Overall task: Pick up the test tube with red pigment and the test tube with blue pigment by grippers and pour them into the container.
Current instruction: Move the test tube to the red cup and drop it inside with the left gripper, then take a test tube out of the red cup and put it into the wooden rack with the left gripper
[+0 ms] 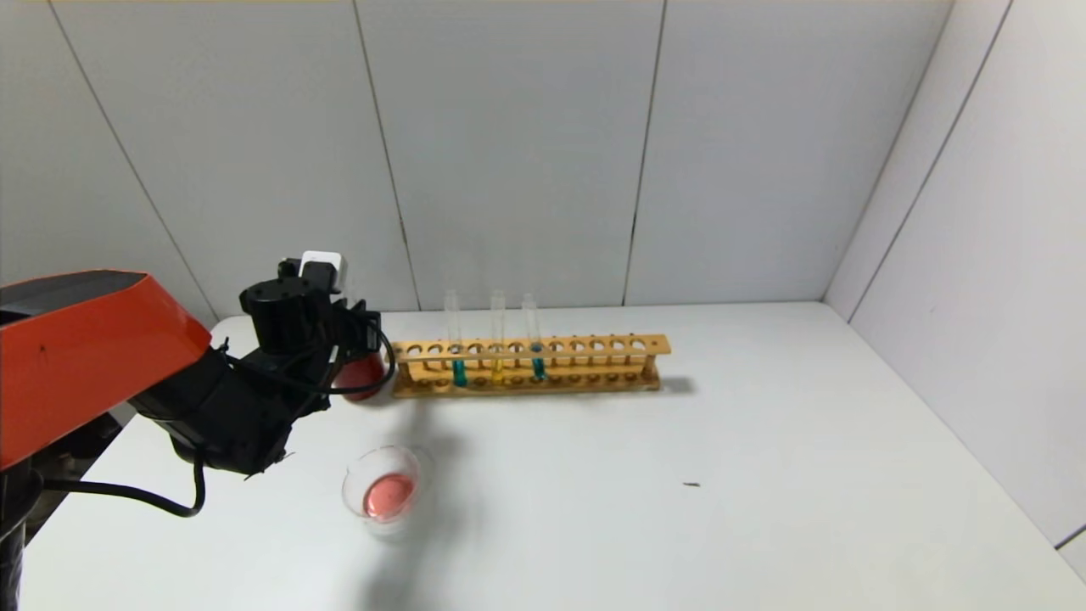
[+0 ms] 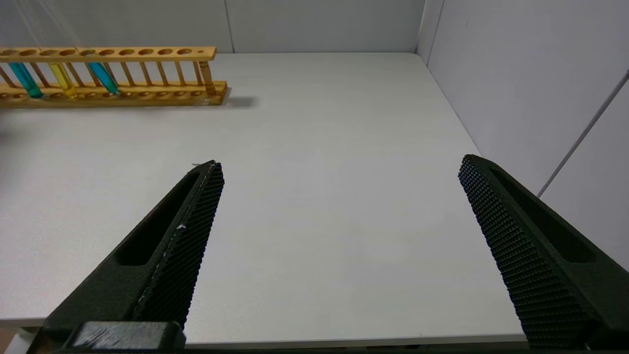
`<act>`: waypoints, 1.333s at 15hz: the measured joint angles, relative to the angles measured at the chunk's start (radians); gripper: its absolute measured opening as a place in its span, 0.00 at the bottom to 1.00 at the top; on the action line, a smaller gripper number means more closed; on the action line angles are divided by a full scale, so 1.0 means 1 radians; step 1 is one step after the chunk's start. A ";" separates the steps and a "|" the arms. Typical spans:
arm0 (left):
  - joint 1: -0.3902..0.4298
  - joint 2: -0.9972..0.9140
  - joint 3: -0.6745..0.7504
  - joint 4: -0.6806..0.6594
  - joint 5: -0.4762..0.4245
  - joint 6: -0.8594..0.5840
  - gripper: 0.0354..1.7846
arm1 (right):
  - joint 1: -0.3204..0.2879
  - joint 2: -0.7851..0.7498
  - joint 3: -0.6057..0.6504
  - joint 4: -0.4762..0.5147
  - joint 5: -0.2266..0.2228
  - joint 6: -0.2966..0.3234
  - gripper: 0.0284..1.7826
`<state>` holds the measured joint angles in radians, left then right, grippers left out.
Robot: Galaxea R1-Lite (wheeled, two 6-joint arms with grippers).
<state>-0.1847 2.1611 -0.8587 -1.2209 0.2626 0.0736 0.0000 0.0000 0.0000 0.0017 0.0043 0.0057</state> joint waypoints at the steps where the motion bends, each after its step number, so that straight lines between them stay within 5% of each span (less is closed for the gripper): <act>1: 0.001 0.008 -0.005 0.004 -0.002 0.000 0.20 | 0.000 0.000 0.000 0.000 0.000 0.000 0.98; 4: 0.006 0.022 -0.017 0.006 -0.001 0.000 0.37 | 0.000 0.000 0.000 0.000 0.000 0.000 0.98; 10: 0.027 -0.004 -0.031 0.021 -0.002 0.006 0.89 | 0.000 0.000 0.000 0.000 0.000 0.000 0.98; 16: -0.016 -0.234 -0.032 0.231 0.004 0.024 0.98 | 0.000 0.000 0.000 0.000 0.000 0.000 0.98; 20: -0.201 -0.448 0.003 0.472 0.079 0.030 0.98 | 0.000 0.000 0.000 0.000 0.000 0.000 0.98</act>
<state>-0.3862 1.7132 -0.8553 -0.7485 0.3419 0.1038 0.0000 0.0000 0.0000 0.0017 0.0038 0.0053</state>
